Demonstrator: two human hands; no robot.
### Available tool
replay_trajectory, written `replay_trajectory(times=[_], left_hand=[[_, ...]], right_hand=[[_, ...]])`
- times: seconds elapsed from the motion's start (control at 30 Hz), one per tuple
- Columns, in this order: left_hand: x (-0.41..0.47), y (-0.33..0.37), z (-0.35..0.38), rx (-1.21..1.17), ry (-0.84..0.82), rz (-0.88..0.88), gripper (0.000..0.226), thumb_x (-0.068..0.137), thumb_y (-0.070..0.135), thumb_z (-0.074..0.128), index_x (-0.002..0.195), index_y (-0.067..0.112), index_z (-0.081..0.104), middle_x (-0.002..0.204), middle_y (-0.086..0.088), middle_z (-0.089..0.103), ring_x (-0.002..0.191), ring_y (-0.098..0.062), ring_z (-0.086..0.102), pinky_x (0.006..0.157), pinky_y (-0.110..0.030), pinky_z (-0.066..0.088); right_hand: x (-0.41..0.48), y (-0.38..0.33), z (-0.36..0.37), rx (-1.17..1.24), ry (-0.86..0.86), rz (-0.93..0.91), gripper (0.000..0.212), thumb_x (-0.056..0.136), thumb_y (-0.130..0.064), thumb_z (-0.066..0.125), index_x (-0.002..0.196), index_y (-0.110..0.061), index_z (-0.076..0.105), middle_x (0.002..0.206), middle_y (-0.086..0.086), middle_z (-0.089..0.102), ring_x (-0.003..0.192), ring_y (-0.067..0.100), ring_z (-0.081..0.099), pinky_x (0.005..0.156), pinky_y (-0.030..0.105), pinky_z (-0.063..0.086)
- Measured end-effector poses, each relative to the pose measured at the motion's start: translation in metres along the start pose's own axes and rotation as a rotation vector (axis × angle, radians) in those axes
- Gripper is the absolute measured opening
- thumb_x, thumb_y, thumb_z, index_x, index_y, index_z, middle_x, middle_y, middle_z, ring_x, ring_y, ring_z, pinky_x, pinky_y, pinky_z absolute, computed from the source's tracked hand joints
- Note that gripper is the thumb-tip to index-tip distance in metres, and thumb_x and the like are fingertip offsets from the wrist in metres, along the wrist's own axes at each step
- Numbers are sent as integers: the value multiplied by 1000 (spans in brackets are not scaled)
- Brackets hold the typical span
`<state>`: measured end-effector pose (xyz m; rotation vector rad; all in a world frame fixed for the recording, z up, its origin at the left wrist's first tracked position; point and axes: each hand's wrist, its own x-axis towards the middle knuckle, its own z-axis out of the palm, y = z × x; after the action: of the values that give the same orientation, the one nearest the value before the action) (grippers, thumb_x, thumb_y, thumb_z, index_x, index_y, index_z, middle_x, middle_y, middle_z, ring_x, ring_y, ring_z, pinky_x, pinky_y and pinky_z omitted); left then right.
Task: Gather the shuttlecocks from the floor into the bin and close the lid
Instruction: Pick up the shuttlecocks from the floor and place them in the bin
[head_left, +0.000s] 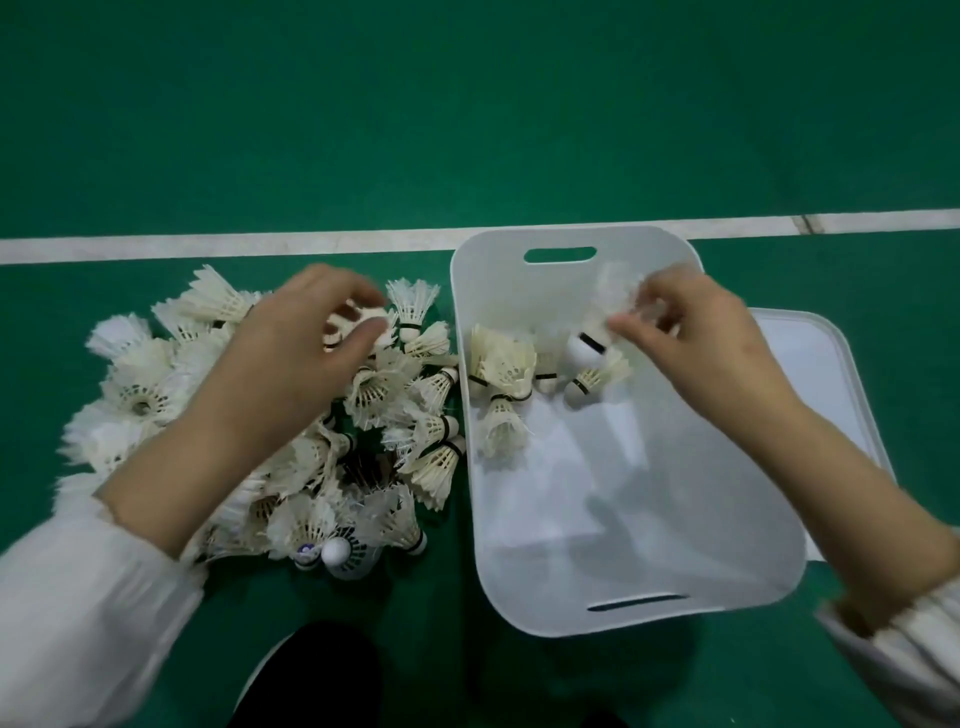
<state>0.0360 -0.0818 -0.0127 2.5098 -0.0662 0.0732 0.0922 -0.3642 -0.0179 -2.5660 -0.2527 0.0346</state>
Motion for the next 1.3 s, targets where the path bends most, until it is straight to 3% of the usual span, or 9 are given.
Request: replay_trajectory(times=[0.2,0.43,0.67,0.77,0.9,1.03,1.1,1.2,1.3], left_hand=[[-4,-70,2,386,-100,-250,36,88,24,56,122,11,54,124,-14,52,115,-30,47,102,-47,37],[-18,-94,6,348,18,-320,42,82,8,64,122,3,53,122,-21,46,117,-37,41,101,-47,32],[-31,-103,0,343,2,-409,35,78,-4,65,112,1,59,127,-19,40,79,-33,51,79,-43,43],[-33,-105,-2,337,5,-422,34,79,-3,64,112,3,60,126,-18,38,72,-27,47,72,-40,43],[-32,-106,-8,313,16,-411,28,81,1,64,108,5,62,123,-16,42,72,-25,49,70,-35,40],[-31,-95,-25,187,72,-338,22,83,9,64,105,11,64,117,-8,52,84,-21,54,84,-37,42],[-32,-85,-34,107,87,-303,21,84,13,64,105,18,63,112,2,54,84,-14,53,80,-28,41],[-36,-73,-43,-66,123,-265,18,85,14,64,101,23,63,104,10,54,81,-8,55,68,-16,38],[-45,-69,-44,-235,115,-216,17,86,11,62,100,21,62,100,8,57,81,-6,59,65,-12,42]], right_hand=[[-3,59,63,-181,-291,358,13,83,-11,59,86,1,60,87,16,61,84,33,58,63,29,35],[17,82,100,-353,-306,409,12,87,-4,50,95,2,56,108,23,56,95,36,55,67,29,30],[17,82,108,-188,-281,323,36,88,-3,49,124,-5,45,129,17,42,106,37,49,85,35,38],[12,73,99,-257,-300,266,33,90,-9,49,123,-8,44,130,14,38,95,38,53,77,36,40],[12,34,69,-417,-293,147,30,92,-18,45,122,-13,46,127,11,47,95,38,57,79,42,47],[7,-49,38,-282,-285,-130,22,93,-20,45,112,-17,56,113,1,60,87,21,58,71,28,41],[-1,-101,35,-118,-326,-262,22,92,-19,47,112,-18,56,111,-5,58,82,9,51,73,22,38],[-14,-160,59,72,-413,-376,32,93,-21,50,124,-20,48,125,-9,49,90,0,48,84,18,41],[-18,-187,104,182,-488,-339,51,89,-23,58,134,-25,35,139,-7,40,86,4,60,84,27,48]])
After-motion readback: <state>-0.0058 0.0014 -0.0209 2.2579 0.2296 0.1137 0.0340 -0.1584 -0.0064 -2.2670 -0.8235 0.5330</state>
